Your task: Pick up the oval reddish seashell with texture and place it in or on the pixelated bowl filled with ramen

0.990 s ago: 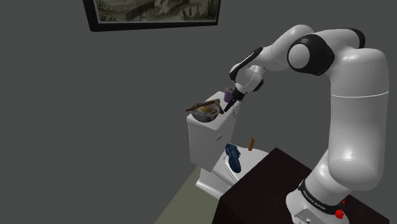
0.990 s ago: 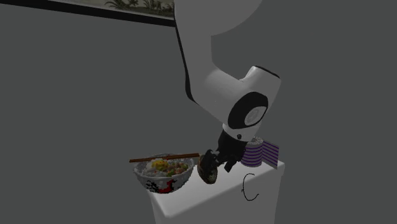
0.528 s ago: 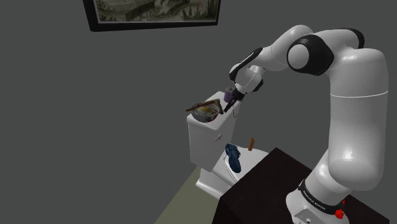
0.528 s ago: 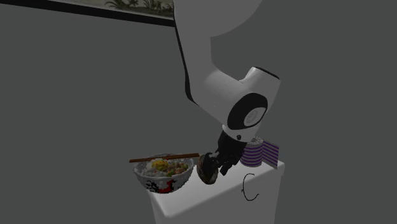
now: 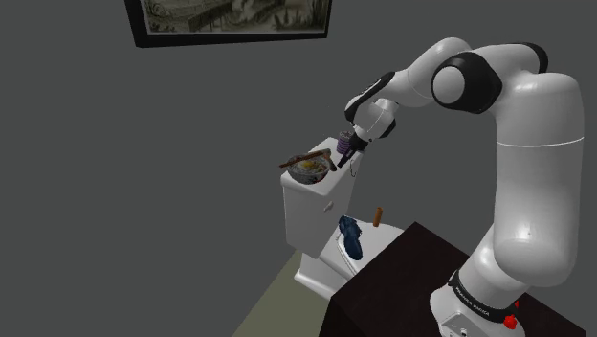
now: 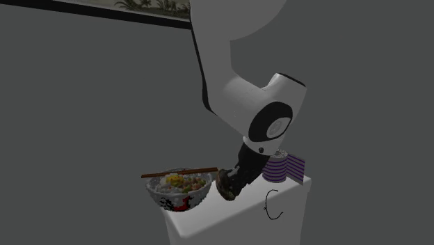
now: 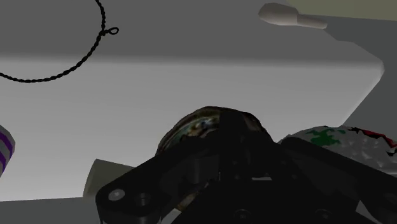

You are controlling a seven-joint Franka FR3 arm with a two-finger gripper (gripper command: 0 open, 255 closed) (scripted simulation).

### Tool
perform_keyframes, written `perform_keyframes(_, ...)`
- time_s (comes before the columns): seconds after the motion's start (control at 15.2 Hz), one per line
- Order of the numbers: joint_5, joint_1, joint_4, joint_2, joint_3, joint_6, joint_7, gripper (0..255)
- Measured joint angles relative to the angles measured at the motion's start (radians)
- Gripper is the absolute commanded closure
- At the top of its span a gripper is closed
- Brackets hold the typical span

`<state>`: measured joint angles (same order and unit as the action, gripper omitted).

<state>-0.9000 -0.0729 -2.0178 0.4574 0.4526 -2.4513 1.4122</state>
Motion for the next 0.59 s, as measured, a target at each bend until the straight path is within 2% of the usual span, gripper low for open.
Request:
perform_keyframes(0.07, 0.000, 0.000, 0.000, 0.000, 0.000, 0.000, 0.000, 0)
perform_keyframes(0.13, 0.000, 0.000, 0.000, 0.000, 0.000, 0.000, 0.000, 0)
perform_keyframes(0.2, 0.045, -0.053, -0.020, -0.012, 0.030, -0.036, -0.045, 0)
perform_keyframes(0.26, 0.166, -0.153, -0.045, -0.026, 0.091, -0.088, -0.143, 0)
perform_keyframes(0.4, 0.512, -0.429, -0.085, -0.014, 0.284, -0.145, -0.428, 0)
perform_keyframes(0.46, 0.641, -0.548, -0.100, 0.005, 0.365, -0.156, -0.539, 0)
perform_keyframes(0.53, 0.695, -0.603, -0.101, 0.027, 0.403, -0.163, -0.587, 0)
perform_keyframes(0.59, 0.717, -0.626, -0.099, 0.043, 0.419, -0.170, -0.608, 0)
